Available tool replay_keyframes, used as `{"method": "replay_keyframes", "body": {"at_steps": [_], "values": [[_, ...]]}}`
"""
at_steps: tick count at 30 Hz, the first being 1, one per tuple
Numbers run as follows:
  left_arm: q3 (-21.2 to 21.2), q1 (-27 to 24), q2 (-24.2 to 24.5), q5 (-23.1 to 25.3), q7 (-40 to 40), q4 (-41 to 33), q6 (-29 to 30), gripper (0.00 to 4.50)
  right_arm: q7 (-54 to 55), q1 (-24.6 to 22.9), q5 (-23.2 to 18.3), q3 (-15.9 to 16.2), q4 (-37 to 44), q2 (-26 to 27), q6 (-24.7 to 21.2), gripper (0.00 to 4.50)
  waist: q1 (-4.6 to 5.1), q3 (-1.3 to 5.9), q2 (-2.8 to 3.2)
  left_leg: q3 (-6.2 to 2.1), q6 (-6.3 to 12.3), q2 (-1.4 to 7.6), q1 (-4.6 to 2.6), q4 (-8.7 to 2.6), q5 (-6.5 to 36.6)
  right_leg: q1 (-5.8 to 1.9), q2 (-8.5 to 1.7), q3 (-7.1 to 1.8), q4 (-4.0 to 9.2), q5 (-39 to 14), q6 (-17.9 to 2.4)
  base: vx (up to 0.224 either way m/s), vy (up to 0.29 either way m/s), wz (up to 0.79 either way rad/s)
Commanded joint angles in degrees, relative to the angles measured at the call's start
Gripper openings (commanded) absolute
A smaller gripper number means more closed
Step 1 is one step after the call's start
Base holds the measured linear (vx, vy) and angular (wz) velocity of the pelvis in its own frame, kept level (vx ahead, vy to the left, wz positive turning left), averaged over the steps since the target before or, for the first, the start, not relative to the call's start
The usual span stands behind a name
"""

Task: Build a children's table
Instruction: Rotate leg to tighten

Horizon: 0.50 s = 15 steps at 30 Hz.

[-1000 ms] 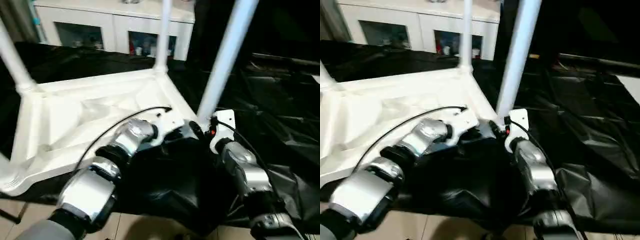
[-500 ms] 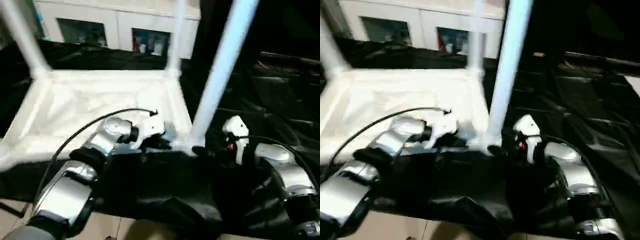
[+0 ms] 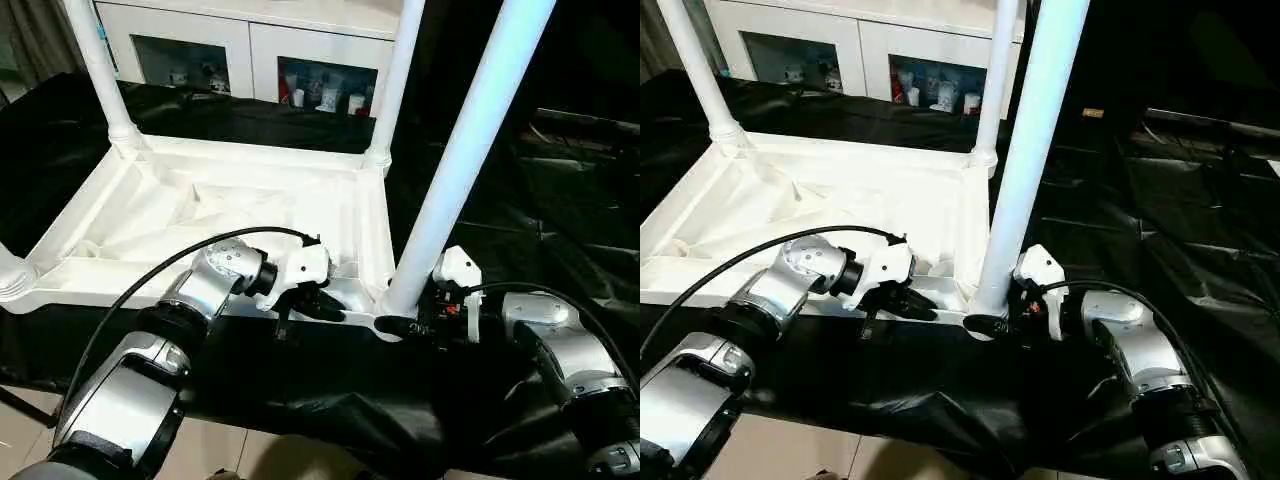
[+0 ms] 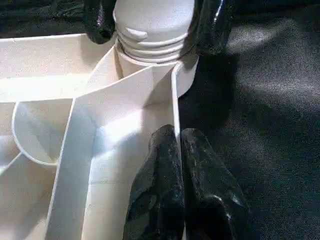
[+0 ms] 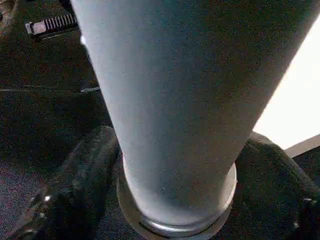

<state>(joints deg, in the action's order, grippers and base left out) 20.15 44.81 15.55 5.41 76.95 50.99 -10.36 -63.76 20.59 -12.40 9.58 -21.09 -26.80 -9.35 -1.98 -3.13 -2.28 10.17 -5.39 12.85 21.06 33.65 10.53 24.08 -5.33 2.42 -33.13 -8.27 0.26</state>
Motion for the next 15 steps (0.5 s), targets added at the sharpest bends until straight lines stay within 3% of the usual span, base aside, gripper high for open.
{"method": "replay_keyframes", "body": {"at_steps": [1, 7, 15], "values": [[0.5, -0.3, -0.3, 0.0, 1.4, -2.0, -0.4, 0.0, -0.3, 0.6, -0.2, -0.2, -0.5, -0.6, -0.2, 3.32, 0.23, 3.57, 0.13, 0.76, 3.7, 0.15, -0.44, -4.14, 14.3, -3.16, -1.44, -1.15, 2.94, -11.6, -14.6, 0.0, 0.0, 0.0], [0.7, -0.6, 0.0, 0.1, 1.4, -2.9, 0.4, 0.0, -0.5, 0.5, -0.3, -0.3, -0.5, -0.4, -0.3, 2.8, 0.24, 3.54, 0.29, 0.78, 3.68, 0.12, -0.49, -4.16, 14.4, -3.12, -1.39, -1.14, 3.0, -12.0, -14.6, 0.0, 0.0, 0.0], [1.3, -1.0, 0.5, 0.5, 2.1, -2.7, 1.2, 0.0, -0.3, -0.6, -0.5, -0.5, 0.1, 0.0, -0.7, 2.68, 0.29, 3.48, 0.42, 0.74, 3.3, 0.1, -0.47, -4.22, 15.1, -3.1, -1.33, -1.13, 3.08, -12.3, -14.4, 0.0, 0.0, 0.0]]}}
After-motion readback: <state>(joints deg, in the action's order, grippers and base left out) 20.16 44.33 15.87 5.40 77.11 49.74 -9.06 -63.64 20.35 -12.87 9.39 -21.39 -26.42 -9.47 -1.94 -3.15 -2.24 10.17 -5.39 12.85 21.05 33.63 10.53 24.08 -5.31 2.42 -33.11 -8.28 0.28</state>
